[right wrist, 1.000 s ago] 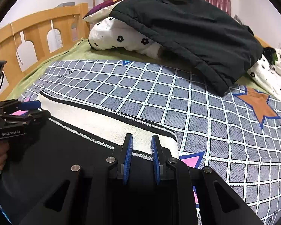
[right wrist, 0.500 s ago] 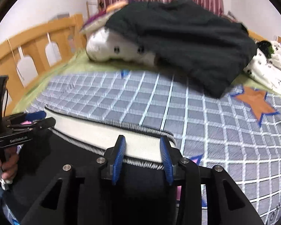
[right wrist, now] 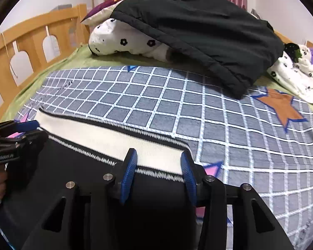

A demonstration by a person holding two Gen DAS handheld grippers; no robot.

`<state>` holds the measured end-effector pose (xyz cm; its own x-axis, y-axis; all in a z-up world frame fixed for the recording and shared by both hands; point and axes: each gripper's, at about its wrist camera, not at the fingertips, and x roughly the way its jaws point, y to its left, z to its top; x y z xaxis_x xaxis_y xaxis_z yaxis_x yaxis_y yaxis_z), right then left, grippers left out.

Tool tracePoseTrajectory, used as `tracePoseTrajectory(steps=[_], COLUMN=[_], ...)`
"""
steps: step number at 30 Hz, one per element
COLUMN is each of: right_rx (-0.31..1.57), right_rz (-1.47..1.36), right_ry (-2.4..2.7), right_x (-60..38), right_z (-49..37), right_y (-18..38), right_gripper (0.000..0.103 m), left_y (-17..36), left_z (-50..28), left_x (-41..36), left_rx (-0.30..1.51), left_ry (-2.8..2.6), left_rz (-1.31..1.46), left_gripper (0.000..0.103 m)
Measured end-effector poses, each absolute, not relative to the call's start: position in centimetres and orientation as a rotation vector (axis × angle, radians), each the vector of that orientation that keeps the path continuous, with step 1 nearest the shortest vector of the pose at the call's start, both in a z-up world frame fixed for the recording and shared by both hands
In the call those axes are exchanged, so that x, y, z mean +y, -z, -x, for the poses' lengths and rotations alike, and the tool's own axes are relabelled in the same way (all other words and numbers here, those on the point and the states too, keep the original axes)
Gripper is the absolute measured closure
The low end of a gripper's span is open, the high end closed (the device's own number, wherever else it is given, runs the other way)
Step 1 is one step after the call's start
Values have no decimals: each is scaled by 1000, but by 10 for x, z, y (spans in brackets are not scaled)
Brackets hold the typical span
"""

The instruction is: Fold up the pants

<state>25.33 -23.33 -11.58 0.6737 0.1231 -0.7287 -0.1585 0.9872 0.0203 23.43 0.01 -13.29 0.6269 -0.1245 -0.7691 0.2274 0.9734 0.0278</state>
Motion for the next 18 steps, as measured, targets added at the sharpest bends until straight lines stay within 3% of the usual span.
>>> tracePoseTrajectory(steps=[6,18], right_rx=[872,936], right_rz=[16,-55], right_ry=[-187,-174], right_x=[-251,-246], right_z=[-201,-93], right_y=[111,121], right_gripper=[54,54], left_y=[135,135], left_z=[-180,-45], left_x=[9,43], left_rx=[947,881], left_ry=[314,332], left_rz=[-24,-88], left_gripper=[44,36])
